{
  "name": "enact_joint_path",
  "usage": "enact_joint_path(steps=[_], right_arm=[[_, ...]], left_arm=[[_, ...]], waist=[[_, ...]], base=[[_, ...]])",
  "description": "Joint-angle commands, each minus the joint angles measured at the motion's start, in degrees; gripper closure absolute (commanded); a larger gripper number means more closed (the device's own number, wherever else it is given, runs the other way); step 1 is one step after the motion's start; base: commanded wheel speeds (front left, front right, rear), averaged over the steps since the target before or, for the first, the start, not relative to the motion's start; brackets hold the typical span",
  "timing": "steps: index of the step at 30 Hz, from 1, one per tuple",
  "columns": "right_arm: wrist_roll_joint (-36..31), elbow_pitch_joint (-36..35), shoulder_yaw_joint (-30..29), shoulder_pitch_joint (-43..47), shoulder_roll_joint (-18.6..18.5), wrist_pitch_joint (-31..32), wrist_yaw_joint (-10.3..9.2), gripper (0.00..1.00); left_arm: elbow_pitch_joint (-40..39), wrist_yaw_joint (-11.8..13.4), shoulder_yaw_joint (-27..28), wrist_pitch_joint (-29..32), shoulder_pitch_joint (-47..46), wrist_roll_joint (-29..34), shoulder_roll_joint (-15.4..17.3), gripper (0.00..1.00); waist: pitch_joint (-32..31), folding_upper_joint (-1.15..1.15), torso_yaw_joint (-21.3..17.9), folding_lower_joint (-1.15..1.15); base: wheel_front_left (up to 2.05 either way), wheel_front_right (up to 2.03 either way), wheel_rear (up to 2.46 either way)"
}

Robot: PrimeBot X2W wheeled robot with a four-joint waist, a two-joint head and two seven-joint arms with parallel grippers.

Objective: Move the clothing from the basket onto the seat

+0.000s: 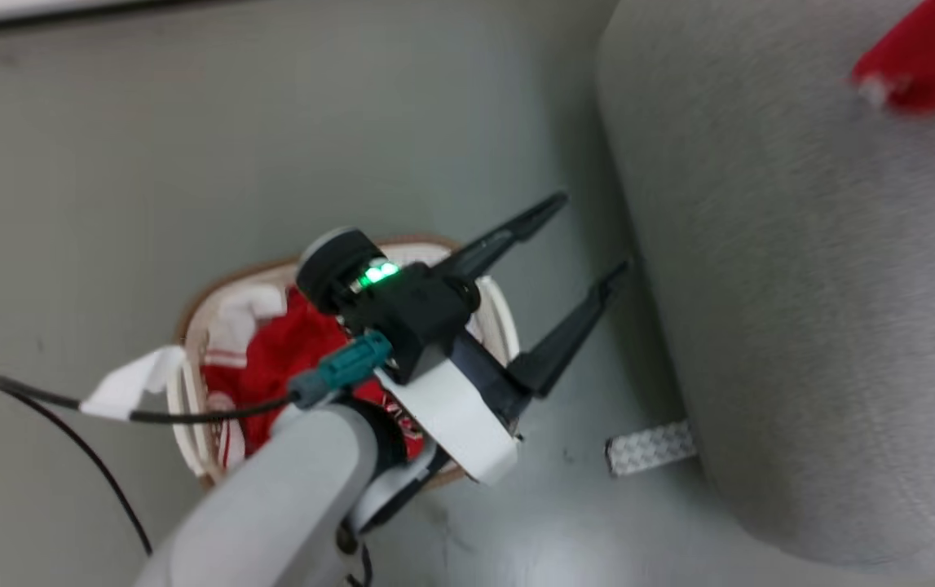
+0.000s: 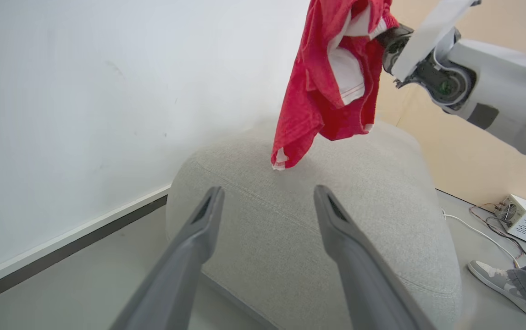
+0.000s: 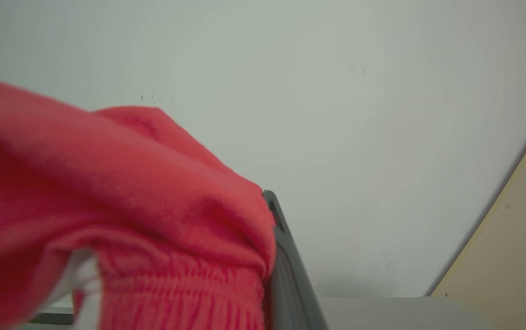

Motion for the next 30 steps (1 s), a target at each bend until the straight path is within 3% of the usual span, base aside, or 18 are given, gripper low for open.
enact_joint_path(steps=[1,3,8,14,15,16,17,18,19,30], right_arm=[[-0.5,0.3,-0.5,-1.2,-0.7,0.1,-0.13,1.00],[-2.6,3.5,-5.1,-7.5,-3.6,1.1,-0.13,1.00],[-8.5,10.3,-12.5,-11.8,-6.6,0.2,-0.14,1.00],[-12.3,18.5,-19.6,-8.6,-2.9,-2.7,-0.14,1.00],[-12.5,19.5,-20.2,-8.2,-2.1,-3.1,-0.14,0.90],[-12.5,20.1,-20.9,-7.7,-1.3,-3.3,-0.14,0.65],[-12.7,20.7,-21.1,-6.8,-0.3,-3.5,-0.14,0.49],[-12.7,20.7,-21.1,-6.8,-0.3,-3.5,-0.14,0.49],[-12.8,20.5,-20.8,-5.8,0.9,-3.5,-0.14,0.00],[-8.2,6.9,-16.7,16.6,9.7,-3.6,-0.14,0.00]], left_arm=[[-0.3,-0.2,0.2,0.2,-0.8,0.7,0.6,0.00],[-1.7,-0.4,0.3,0.7,-3.0,1.0,1.8,0.00],[-2.5,-0.5,-0.7,0.4,-4.4,0.1,1.8,0.00],[-2.2,0.4,-0.3,-0.1,-2.2,-0.5,3.2,0.00],[-2.2,0.6,0.0,-0.1,-1.8,-0.5,3.7,0.00],[-2.2,0.8,0.3,-0.1,-1.3,-0.7,4.1,0.00],[-2.1,1.0,0.7,-0.1,-0.8,-0.7,4.5,0.00],[-2.1,1.0,0.7,-0.1,-0.8,-0.7,4.5,0.00],[-2.1,1.3,1.0,-0.2,-0.2,-0.8,4.9,0.00],[0.6,4.5,3.1,-4.4,8.8,-3.8,6.9,0.00]], waist=[[8.5,0.00,3.8,-0.02],[12.2,0.00,4.6,-0.02],[15.0,0.00,6.1,-0.02],[15.5,0.00,6.4,-0.02],[15.2,0.00,6.2,-0.02],[14.9,0.00,5.9,-0.02],[14.4,0.00,5.5,-0.02],[14.4,0.00,5.5,-0.02],[13.8,0.00,5.3,-0.02],[0.2,0.00,3.1,-0.02]], base=[[0.00,0.00,0.00],[0.00,0.00,0.00],[0.00,0.00,0.00],[0.00,0.00,0.00],[0.00,0.00,0.00],[0.00,0.00,0.00],[0.00,0.00,0.00],[0.00,0.00,0.00],[0.00,0.00,0.00],[0.00,0.00,0.00]])
